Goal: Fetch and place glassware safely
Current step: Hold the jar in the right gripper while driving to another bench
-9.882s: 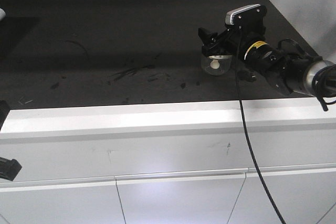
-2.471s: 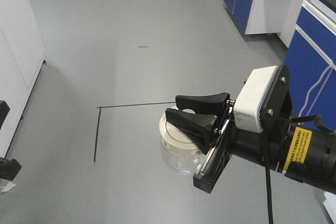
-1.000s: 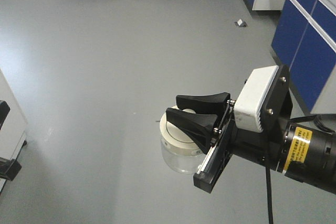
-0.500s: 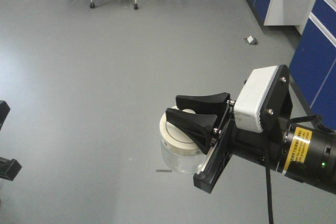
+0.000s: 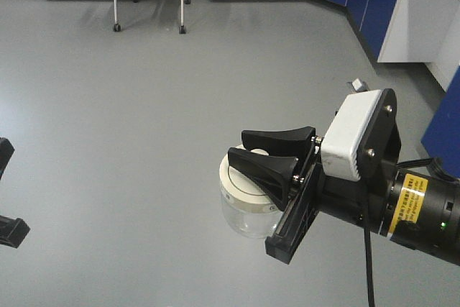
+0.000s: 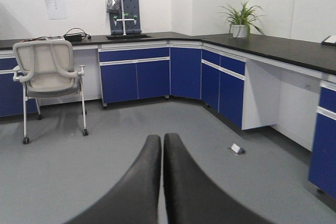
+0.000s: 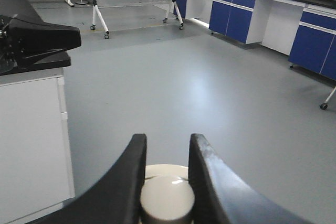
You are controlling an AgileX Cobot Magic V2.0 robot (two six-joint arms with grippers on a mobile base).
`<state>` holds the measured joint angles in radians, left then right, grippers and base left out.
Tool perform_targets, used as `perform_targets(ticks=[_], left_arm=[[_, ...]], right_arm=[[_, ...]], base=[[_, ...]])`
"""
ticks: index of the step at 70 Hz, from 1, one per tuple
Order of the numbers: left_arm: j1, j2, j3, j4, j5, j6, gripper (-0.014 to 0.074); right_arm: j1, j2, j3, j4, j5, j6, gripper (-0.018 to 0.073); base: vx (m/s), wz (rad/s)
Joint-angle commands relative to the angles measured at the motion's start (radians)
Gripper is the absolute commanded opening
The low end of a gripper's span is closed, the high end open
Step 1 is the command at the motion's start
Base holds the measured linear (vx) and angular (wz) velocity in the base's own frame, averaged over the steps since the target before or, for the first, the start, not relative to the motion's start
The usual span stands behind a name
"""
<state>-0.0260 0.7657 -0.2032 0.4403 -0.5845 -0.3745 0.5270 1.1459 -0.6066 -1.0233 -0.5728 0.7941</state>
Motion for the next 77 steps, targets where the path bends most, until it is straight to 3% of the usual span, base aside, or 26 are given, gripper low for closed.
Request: perform_targets(ticks=[1, 77], left_arm=[[0.000, -0.003, -0.025, -0.021, -0.068, -0.011, 0.0001], [0.000, -0.002, -0.025, -0.022, -0.068, -0.011, 0.0001]], right_arm=[[0.000, -0.024, -0.033, 0.044, -0.067, -0.004, 0.0000], [0.000, -0.024, -0.033, 0.044, -0.067, -0.004, 0.0000]], base=[[0.72, 0.02], [0.72, 0.02]])
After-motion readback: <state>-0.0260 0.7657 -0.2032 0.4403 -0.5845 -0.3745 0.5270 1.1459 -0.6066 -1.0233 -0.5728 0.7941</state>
